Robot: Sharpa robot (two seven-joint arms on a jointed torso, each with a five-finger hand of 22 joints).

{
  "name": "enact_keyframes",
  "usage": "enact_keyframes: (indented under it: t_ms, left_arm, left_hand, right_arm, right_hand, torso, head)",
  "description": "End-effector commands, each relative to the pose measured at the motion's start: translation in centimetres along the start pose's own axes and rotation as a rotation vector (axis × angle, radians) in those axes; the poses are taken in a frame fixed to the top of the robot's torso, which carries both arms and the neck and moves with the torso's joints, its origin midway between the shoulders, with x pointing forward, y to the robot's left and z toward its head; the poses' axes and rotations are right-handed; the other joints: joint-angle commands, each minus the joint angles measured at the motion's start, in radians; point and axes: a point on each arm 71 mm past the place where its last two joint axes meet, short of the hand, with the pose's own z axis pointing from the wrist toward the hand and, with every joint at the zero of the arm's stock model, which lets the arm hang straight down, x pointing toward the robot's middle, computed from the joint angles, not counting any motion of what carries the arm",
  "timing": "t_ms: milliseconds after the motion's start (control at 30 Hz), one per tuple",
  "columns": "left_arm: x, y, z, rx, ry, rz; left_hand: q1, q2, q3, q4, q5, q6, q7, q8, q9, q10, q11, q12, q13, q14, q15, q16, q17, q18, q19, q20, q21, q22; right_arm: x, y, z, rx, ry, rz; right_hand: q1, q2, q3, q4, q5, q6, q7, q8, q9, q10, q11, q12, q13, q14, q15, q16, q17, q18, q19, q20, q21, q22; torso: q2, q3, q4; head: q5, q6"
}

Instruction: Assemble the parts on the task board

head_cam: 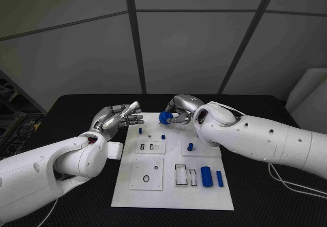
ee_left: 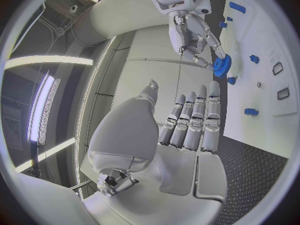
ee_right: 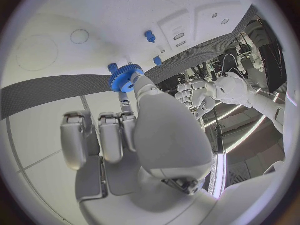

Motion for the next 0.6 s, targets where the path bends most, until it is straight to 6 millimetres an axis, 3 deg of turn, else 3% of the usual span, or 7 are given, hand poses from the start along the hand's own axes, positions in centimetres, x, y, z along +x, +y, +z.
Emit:
enact_keyframes:
  t_ms: [33,600]
  left_arm:
    - [0.2,-0.1,0.0,0.007,0.016,-0.004]
    - [0.4,-0.1,0.2,0.005,0.020,-0.006]
  left_hand:
    - [-0.001,0.007,0.001,-0.007,-0.002,0.002,0.016,-0.006,-0.002,-0.004,0.006,-0.004,-0.001,-0.003,0.000,-0.005,0.001,-0.012,-0.008,-0.001,-0.005,-0.002]
    - [0.000,0.007,0.001,-0.008,-0.002,0.001,0.016,-0.007,-0.002,-0.004,0.006,-0.004,-0.001,-0.004,0.001,-0.006,0.002,-0.012,-0.008,-0.001,-0.005,-0.002]
  right_arm:
    - [0.3,0.4,0.5,-0.014,-0.004,-0.030]
    - [2.7,1.3,2.1,-0.010,0.057,-0.044]
  right_hand:
    - [-0.002,0.007,0.006,0.002,0.003,0.008,-0.002,0.006,0.002,0.046,-0.007,0.004,0.184,0.090,-0.009,0.002,0.197,-0.015,0.107,-0.008,0.006,0.263]
    - [-0.007,0.005,0.010,0.002,0.002,0.005,-0.001,0.001,0.001,0.045,-0.006,0.002,0.182,0.090,-0.008,0.002,0.196,-0.015,0.107,-0.008,0.006,0.263]
  torso:
    - [0.000,0.0008,0.0005]
    - [0.000,0.0015,-0.0015]
  head:
    - [0.001,-0.001]
    - [0.011,-0.006]
